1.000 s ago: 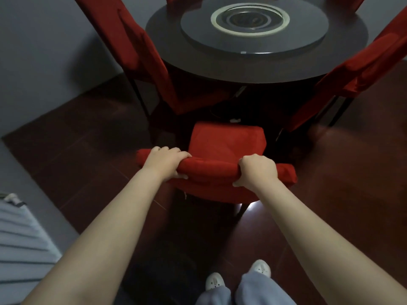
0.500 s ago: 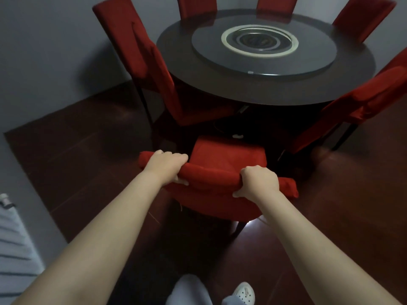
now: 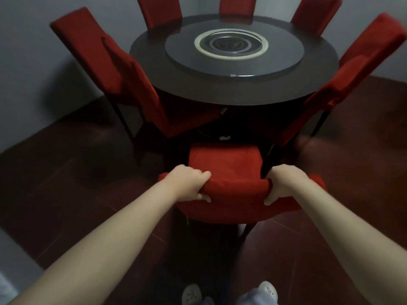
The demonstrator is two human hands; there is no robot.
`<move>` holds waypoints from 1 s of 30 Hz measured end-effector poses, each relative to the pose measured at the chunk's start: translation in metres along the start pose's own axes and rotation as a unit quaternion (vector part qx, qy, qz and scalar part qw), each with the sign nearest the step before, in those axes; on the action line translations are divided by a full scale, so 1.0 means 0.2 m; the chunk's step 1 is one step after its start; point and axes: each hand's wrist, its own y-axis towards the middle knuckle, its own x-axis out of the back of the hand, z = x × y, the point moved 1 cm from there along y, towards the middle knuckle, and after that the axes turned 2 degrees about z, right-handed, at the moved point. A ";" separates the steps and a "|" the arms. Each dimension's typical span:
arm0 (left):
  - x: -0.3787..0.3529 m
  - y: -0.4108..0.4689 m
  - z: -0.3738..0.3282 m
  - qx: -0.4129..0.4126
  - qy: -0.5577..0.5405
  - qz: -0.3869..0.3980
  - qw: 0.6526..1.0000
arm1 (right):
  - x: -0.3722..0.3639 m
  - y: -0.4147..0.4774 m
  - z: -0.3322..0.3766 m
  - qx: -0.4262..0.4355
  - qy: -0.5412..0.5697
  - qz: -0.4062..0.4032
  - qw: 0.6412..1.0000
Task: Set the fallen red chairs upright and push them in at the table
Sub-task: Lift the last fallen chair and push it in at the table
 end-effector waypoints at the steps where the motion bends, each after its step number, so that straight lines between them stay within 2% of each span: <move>1: 0.02 0.03 0.01 -0.025 0.004 0.020 0.999 | 0.02 0.01 0.00 -0.003 -0.004 0.020 1.000; 3: 0.04 0.07 0.03 -0.055 0.011 0.052 0.997 | 0.04 0.03 0.00 -0.001 -0.013 0.040 0.999; 7: 0.13 0.19 0.16 -0.054 0.014 0.070 0.996 | 0.20 0.13 -0.05 0.015 -0.012 0.043 0.999; 13: 0.36 0.55 0.52 -0.040 0.025 0.050 0.998 | 0.67 0.42 -0.20 0.028 0.017 0.032 0.999; 16: 0.43 0.74 0.71 -0.020 0.012 0.066 0.998 | 0.87 0.58 -0.29 0.046 0.041 0.005 0.998; 18: 0.46 0.86 0.83 -0.001 -0.004 0.070 0.998 | 0.96 0.68 -0.36 0.056 0.068 -0.032 0.996; 22: 0.49 1.03 1.00 0.055 -0.070 0.027 0.996 | 1.07 0.84 -0.49 0.075 0.125 -0.131 0.981; 27: 0.52 1.19 1.11 0.101 -0.088 -0.032 0.990 | 1.08 0.97 -0.59 0.111 0.047 -0.343 0.932; 30: 0.51 1.26 1.15 0.115 -0.058 -0.077 0.989 | 1.10 1.03 -0.60 0.105 0.031 -0.402 0.909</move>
